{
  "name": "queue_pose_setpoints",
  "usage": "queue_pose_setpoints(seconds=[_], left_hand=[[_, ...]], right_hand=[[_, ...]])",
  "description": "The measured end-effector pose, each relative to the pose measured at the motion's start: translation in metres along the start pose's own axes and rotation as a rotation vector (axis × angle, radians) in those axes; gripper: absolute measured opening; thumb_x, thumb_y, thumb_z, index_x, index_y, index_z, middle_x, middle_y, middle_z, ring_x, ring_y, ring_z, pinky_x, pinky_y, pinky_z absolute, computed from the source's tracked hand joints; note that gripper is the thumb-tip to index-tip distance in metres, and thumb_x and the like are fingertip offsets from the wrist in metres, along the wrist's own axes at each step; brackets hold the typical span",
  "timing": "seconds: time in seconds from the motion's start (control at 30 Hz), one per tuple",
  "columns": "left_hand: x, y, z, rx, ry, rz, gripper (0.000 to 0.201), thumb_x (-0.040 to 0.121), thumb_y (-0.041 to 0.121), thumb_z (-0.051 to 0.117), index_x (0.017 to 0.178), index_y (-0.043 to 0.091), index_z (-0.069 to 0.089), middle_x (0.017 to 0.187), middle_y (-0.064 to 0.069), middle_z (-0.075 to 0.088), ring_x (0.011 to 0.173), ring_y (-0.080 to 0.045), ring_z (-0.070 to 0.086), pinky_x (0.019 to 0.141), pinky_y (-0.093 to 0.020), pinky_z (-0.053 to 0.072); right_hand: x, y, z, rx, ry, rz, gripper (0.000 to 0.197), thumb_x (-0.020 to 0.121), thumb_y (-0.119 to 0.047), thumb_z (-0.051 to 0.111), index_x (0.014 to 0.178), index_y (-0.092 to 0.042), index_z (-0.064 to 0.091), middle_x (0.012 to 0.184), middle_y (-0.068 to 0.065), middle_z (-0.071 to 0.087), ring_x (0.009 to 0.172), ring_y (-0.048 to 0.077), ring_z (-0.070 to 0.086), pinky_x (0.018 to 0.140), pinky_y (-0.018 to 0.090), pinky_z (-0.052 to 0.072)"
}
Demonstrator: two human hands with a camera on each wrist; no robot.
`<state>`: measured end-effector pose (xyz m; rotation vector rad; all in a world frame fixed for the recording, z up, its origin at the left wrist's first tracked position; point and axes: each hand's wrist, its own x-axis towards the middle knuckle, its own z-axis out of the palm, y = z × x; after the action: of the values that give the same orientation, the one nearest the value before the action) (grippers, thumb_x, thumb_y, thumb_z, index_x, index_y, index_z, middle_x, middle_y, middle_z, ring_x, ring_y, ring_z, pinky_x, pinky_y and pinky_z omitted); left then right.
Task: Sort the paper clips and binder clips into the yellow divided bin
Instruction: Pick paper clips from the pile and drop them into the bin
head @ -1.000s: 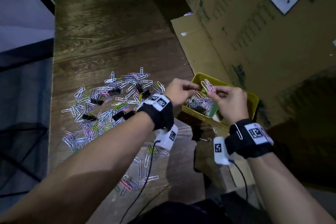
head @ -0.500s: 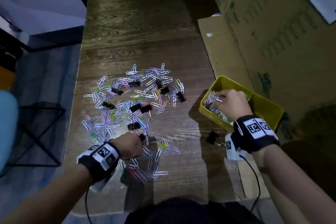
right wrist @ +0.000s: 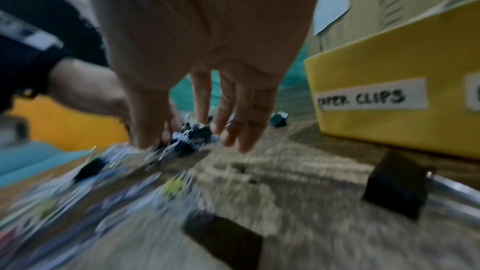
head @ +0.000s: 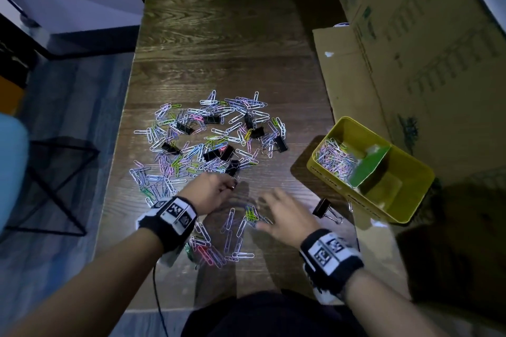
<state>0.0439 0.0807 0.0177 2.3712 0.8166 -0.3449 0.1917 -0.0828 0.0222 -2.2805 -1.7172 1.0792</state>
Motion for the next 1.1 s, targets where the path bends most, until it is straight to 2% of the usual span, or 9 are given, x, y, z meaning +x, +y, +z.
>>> queue_pose_setpoints(seconds=[0.07, 0.17, 0.33, 0.5, 0.57, 0.67, 0.83, 1.0, 1.1], left_hand=[[-0.019, -0.009, 0.004, 0.057, 0.015, -0.074, 0.012, 0.087, 0.019, 0.053, 0.095, 0.018, 0.063, 0.091, -0.003, 0.068, 0.081, -0.019, 0.061, 0.073, -0.027, 0.049], [-0.056, -0.028, 0.019, 0.092, -0.03, -0.254, 0.029, 0.085, 0.03, 0.056, 0.112, 0.019, 0.05, 0.105, -0.005, 0.057, 0.088, -0.023, 0.059, 0.079, -0.033, 0.049], [-0.083, -0.025, 0.058, 0.011, -0.043, -0.404, 0.058, 0.075, 0.043, 0.069, 0.115, 0.012, 0.041, 0.107, -0.01, 0.039, 0.085, -0.033, 0.059, 0.079, -0.04, 0.05], [-0.068, 0.0, 0.079, -0.093, 0.058, -0.254, 0.056, 0.078, 0.033, 0.066, 0.126, 0.018, 0.04, 0.118, -0.008, 0.038, 0.1, -0.026, 0.055, 0.094, -0.033, 0.044], [-0.066, 0.003, 0.073, -0.128, 0.066, -0.214, 0.051, 0.08, 0.033, 0.064, 0.124, 0.02, 0.042, 0.119, -0.006, 0.038, 0.097, -0.025, 0.057, 0.092, -0.033, 0.045], [-0.082, -0.011, 0.061, -0.111, 0.001, -0.309, 0.055, 0.072, 0.038, 0.071, 0.116, 0.02, 0.043, 0.108, -0.003, 0.041, 0.091, -0.025, 0.059, 0.083, -0.032, 0.048], [-0.115, -0.015, 0.074, -0.075, -0.154, -0.428, 0.055, 0.075, 0.004, 0.059, 0.122, 0.013, 0.032, 0.112, -0.009, 0.042, 0.09, -0.03, 0.061, 0.079, -0.034, 0.047], [-0.081, 0.016, 0.089, -0.101, -0.043, -0.357, 0.043, 0.076, 0.008, 0.058, 0.112, 0.013, 0.034, 0.109, -0.01, 0.04, 0.091, -0.035, 0.058, 0.08, -0.043, 0.048], [-0.063, 0.022, 0.087, -0.135, -0.003, -0.328, 0.067, 0.072, 0.002, 0.062, 0.127, 0.019, 0.028, 0.116, -0.009, 0.036, 0.088, -0.032, 0.059, 0.077, -0.043, 0.05]], right_hand=[[0.001, -0.007, 0.021, -0.01, -0.16, 0.075, 0.093, 0.076, -0.051, 0.07, 0.145, -0.018, 0.018, 0.145, 0.01, 0.026, 0.131, 0.032, 0.034, 0.101, 0.045, 0.041], [0.001, -0.017, 0.042, -0.011, -0.199, 0.111, 0.116, 0.066, -0.052, 0.077, 0.148, -0.018, 0.003, 0.148, 0.014, 0.014, 0.136, 0.035, 0.02, 0.105, 0.048, 0.036], [0.003, -0.039, 0.054, -0.149, -0.171, -0.029, 0.117, 0.068, -0.043, 0.079, 0.148, -0.008, 0.001, 0.145, 0.017, 0.019, 0.134, 0.036, 0.021, 0.108, 0.044, 0.029], [0.01, -0.045, 0.061, -0.179, -0.095, -0.058, 0.116, 0.069, -0.043, 0.078, 0.148, -0.003, 0.003, 0.144, 0.015, 0.023, 0.133, 0.032, 0.023, 0.109, 0.039, 0.028], [0.01, -0.04, 0.062, -0.182, -0.06, -0.046, 0.116, 0.069, -0.047, 0.077, 0.148, -0.004, 0.003, 0.143, 0.014, 0.024, 0.133, 0.031, 0.023, 0.109, 0.04, 0.027], [0.008, -0.031, 0.061, -0.203, -0.017, -0.024, 0.119, 0.067, -0.054, 0.075, 0.148, -0.007, 0.0, 0.143, 0.014, 0.023, 0.133, 0.031, 0.024, 0.111, 0.044, 0.025], [0.011, -0.022, 0.059, -0.187, 0.003, 0.023, 0.122, 0.061, -0.064, 0.074, 0.148, -0.012, 0.007, 0.146, 0.011, 0.021, 0.133, 0.029, 0.023, 0.109, 0.043, 0.025], [0.01, -0.025, 0.062, -0.172, -0.001, -0.017, 0.119, 0.063, -0.062, 0.074, 0.147, -0.011, 0.007, 0.145, 0.012, 0.022, 0.133, 0.029, 0.022, 0.11, 0.043, 0.024], [0.004, -0.029, 0.066, -0.175, 0.007, 0.007, 0.131, 0.058, -0.06, 0.077, 0.148, -0.005, 0.0, 0.146, 0.014, 0.02, 0.134, 0.031, 0.021, 0.111, 0.043, 0.022]])
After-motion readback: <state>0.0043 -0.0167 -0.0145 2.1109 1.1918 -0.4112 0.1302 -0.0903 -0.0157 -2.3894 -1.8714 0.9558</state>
